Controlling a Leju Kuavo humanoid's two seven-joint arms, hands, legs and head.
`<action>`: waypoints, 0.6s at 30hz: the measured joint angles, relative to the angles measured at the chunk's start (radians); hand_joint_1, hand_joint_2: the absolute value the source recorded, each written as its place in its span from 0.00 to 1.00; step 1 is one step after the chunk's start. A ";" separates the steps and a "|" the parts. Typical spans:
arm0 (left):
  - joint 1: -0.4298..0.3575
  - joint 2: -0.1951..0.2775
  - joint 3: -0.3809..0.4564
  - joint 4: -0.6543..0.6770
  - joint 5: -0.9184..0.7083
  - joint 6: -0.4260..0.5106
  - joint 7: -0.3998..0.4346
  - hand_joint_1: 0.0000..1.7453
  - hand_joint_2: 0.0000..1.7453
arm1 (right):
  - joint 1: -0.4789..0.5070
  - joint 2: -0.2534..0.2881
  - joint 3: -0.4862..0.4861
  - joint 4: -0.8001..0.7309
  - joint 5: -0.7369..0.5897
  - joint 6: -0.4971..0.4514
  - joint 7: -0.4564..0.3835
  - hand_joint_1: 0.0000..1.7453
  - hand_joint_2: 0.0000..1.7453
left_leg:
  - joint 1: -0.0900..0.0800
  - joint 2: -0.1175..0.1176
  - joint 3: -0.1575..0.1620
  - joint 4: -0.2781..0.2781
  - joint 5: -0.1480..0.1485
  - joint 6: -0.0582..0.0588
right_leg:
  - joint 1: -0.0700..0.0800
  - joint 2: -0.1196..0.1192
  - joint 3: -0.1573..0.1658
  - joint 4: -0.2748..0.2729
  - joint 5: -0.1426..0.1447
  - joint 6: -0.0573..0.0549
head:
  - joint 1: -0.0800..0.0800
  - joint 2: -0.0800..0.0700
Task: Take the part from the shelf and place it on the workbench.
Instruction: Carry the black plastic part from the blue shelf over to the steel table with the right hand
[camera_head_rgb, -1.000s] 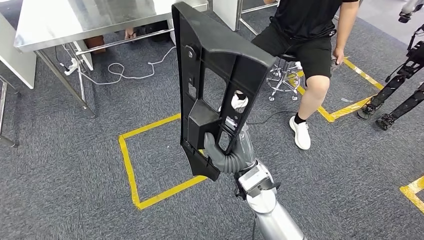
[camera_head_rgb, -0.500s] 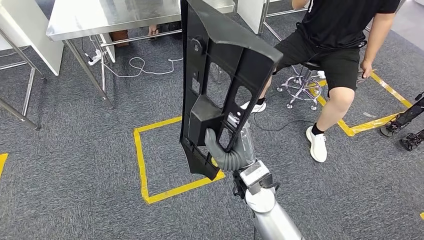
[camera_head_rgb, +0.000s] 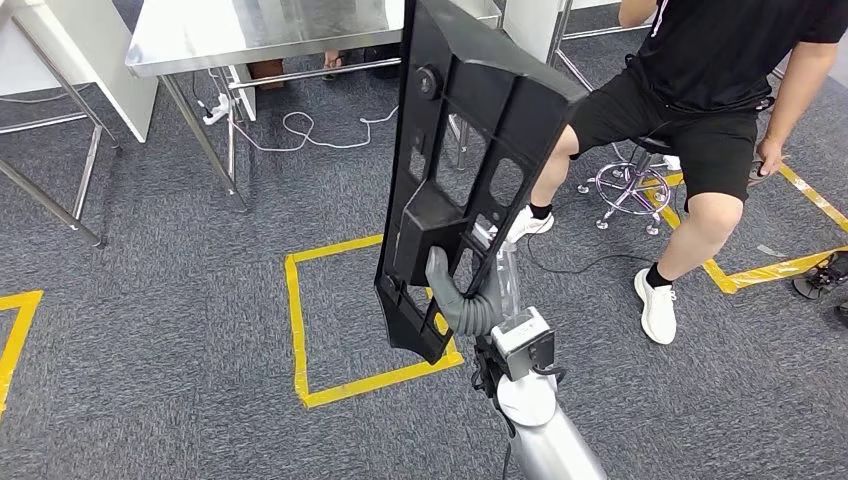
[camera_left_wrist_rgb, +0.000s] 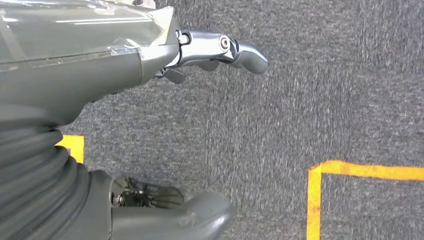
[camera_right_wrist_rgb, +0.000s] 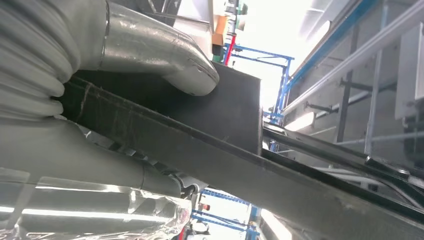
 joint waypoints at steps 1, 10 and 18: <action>0.000 0.000 0.000 0.000 -0.001 0.000 0.000 0.00 1.00 | -0.001 0.002 -0.001 0.000 0.000 -0.001 0.000 1.00 1.00 | 0.003 0.004 -0.002 0.009 -0.007 -0.005 | -0.002 0.000 0.003 -0.002 0.000 -0.007 | 0.000 0.000; -0.002 0.002 -0.002 0.000 -0.019 0.004 0.006 0.00 1.00 | 0.002 0.006 -0.002 0.001 0.013 -0.024 0.001 1.00 1.00 | 0.012 0.038 -0.082 0.134 -0.020 -0.019 | 0.000 -0.002 0.025 -0.004 -0.015 -0.029 | -0.001 0.000; -0.007 0.008 -0.003 0.000 -0.019 0.014 0.008 0.00 1.00 | -0.001 0.005 0.000 0.000 0.013 -0.028 0.001 1.00 1.00 | 0.003 0.036 0.004 -0.019 0.018 0.027 | 0.008 -0.004 0.007 0.048 -0.053 0.001 | 0.001 0.000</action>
